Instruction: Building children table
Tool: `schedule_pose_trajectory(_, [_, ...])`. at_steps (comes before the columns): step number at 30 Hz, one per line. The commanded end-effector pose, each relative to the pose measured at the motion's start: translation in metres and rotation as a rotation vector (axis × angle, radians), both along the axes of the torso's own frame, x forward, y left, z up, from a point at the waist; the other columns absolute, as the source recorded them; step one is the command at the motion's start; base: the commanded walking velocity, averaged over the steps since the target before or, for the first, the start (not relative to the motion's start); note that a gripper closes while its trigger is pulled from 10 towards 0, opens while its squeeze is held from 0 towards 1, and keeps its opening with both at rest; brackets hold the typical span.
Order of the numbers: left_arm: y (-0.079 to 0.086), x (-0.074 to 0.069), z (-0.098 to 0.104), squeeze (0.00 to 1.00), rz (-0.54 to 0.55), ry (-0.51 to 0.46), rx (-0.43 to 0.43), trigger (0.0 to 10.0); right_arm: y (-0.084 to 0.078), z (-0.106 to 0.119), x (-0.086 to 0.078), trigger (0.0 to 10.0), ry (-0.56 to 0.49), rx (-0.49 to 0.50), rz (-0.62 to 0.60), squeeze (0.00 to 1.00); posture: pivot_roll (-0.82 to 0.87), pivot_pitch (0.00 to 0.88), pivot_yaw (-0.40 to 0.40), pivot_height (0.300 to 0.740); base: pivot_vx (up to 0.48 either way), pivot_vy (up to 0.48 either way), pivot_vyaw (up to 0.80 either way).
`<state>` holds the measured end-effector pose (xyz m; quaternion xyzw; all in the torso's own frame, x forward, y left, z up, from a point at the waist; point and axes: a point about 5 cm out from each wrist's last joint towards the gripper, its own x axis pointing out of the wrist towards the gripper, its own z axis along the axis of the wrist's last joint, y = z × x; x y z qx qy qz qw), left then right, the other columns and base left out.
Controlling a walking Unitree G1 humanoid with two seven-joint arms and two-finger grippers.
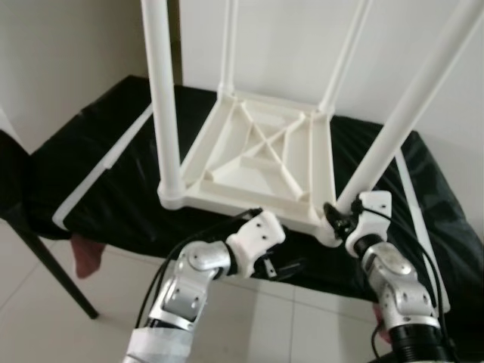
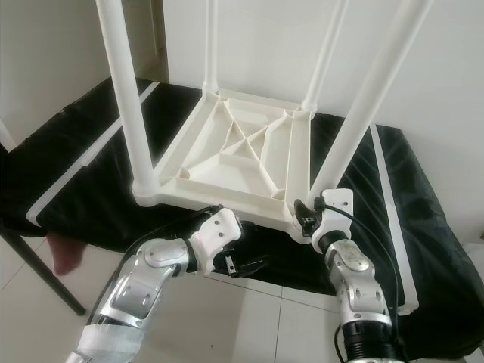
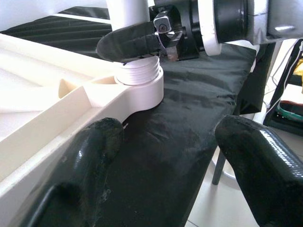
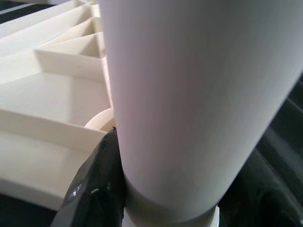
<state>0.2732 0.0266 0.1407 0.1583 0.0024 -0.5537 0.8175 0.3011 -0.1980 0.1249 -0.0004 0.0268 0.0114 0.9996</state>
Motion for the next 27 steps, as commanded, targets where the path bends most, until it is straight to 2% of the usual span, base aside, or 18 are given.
schedule_pose_trajectory(1, [0.000, 0.007, 0.003, 0.00, 0.143, -0.041, -0.030, 10.0, -0.009, -0.007, -0.004, 10.0, 0.042, -0.014, -0.058, 0.00, 0.01, 0.012, -0.069, 0.740, 0.000, 0.000, 0.00])
schedule_pose_trajectory(2, [0.000, 0.008, 0.003, 0.00, 0.138, -0.045, -0.027, 10.0, 0.001, -0.009, -0.008, 10.0, 0.050, 0.032, -0.147, 0.00, 0.01, 0.012, -0.068, 0.740, 0.000, 0.000, 0.00])
schedule_pose_trajectory(3, [0.000, 0.008, 0.003, 0.00, 0.138, -0.045, -0.027, 10.0, 0.001, -0.009, -0.008, 10.0, 0.050, 0.032, -0.147, 0.00, 0.01, 0.012, -0.068, 0.740, 0.000, 0.000, 0.00])
schedule_pose_trajectory(7, [-0.002, 0.009, 0.005, 0.00, 0.134, -0.045, -0.032, 10.0, 0.021, -0.016, -0.020, 10.0, 0.078, 0.103, -0.344, 0.00, 0.01, 0.012, -0.066, 0.740, 0.000, 0.000, 0.00])
schedule_pose_trajectory(9, [-0.003, 0.008, 0.005, 0.00, 0.131, -0.045, -0.033, 10.0, 0.034, -0.018, -0.024, 10.0, 0.093, 0.142, -0.356, 0.00, 0.01, 0.011, -0.064, 0.740, 0.000, 0.000, 0.00])
schedule_pose_trajectory(12, [-0.003, 0.008, 0.005, 0.00, 0.130, -0.044, -0.034, 10.0, 0.042, -0.017, -0.024, 10.0, 0.090, 0.148, -0.322, 0.00, 0.01, 0.013, -0.058, 0.740, 0.000, 0.000, 0.00])
schedule_pose_trajectory(19, [-0.004, 0.009, 0.005, 0.00, 0.121, -0.047, -0.030, 10.0, 0.036, -0.009, -0.023, 10.0, 0.068, 0.133, -0.322, 0.00, 0.00, 0.013, -0.058, 0.740, 0.000, 0.000, 0.00])
schedule_pose_trajectory(20, [-0.004, 0.009, 0.005, 0.00, 0.121, -0.047, -0.031, 10.0, 0.036, -0.009, -0.023, 10.0, 0.062, 0.130, -0.318, 0.30, 0.00, 0.014, -0.060, 0.740, 0.000, 0.000, 0.00])
schedule_pose_trajectory(21, [-0.004, 0.010, 0.006, 0.00, 0.123, -0.046, -0.033, 10.0, 0.037, -0.007, -0.024, 10.0, 0.050, 0.133, -0.313, 1.00, 0.00, 0.012, -0.060, 0.740, 0.000, 0.000, 0.00])
schedule_pose_trajectory(27, [-0.005, 0.008, 0.005, 0.00, 0.122, -0.045, -0.035, 10.0, 0.036, 0.000, -0.024, 10.0, 0.009, 0.136, -0.280, 1.00, 0.00, 0.010, -0.062, 0.740, 0.000, 0.000, 0.00])
